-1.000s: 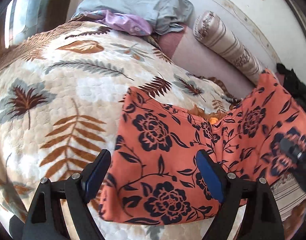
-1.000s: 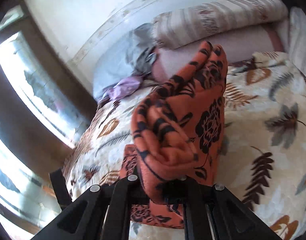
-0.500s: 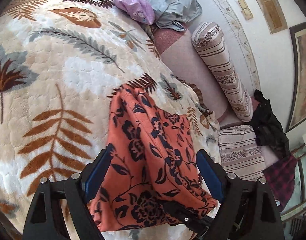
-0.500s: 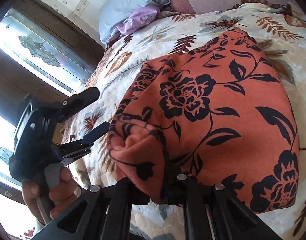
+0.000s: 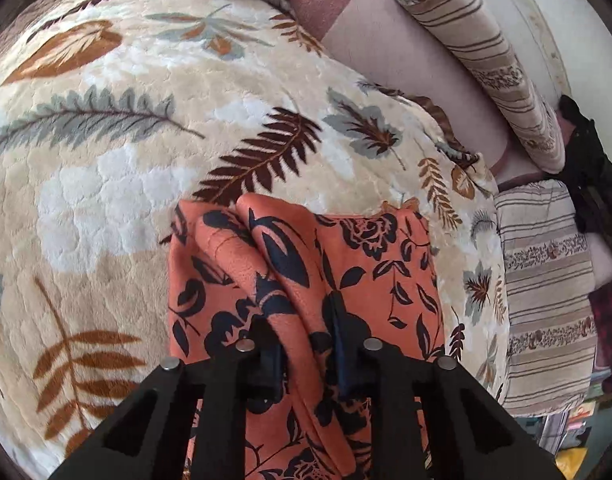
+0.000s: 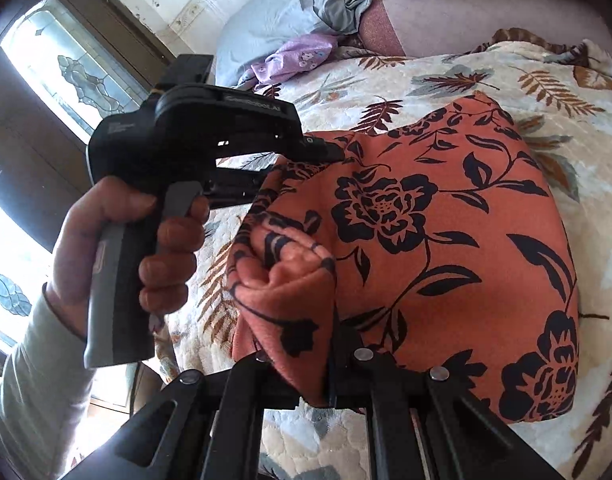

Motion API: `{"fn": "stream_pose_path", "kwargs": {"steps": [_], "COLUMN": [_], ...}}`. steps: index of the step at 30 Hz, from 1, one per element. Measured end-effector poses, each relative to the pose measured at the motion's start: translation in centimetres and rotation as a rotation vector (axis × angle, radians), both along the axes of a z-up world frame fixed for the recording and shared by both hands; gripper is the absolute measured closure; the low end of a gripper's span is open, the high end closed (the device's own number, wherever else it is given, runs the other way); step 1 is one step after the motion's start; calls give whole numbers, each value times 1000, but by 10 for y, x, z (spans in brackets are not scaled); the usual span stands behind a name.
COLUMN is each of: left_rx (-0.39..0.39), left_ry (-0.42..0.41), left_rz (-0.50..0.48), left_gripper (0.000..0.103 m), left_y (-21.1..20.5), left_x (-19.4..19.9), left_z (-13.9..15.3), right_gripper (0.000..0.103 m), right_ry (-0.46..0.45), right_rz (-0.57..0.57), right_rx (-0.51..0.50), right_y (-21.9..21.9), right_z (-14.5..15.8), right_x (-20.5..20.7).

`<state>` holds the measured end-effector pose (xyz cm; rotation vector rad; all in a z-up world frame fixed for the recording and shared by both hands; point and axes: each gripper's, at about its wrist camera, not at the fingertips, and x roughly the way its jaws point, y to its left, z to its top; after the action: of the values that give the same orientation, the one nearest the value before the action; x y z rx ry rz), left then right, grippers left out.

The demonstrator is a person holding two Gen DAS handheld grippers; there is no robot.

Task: Fold small clothes
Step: 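Fold the held edge over onto the other half with both grippers and release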

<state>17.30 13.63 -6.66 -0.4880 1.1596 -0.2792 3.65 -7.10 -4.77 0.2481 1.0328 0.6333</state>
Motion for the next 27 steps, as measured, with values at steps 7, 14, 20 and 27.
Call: {"fn": "stream_pose_path", "kwargs": {"steps": [7,14,20,27], "left_rx": [56,40,42,100], "left_ry": [-144,-82,-78,-96], "left_rz": [-169,-147,-138,-113], "left_gripper": [86,84,76,73], "left_y": [13,36,40,40], "left_x": [9,17,24,29], "left_z": [10,-36,-41,-36], "right_gripper": [90,90,85,82], "right_ry": [-142,-101,-154,-189], "right_rz": [66,80,98,134], "right_rx": [-150,-209,-233,-232], "right_y": [46,67,75,79], "right_z": [8,-29,-21,-27], "right_x": [-17,-22,-48,-65]}}
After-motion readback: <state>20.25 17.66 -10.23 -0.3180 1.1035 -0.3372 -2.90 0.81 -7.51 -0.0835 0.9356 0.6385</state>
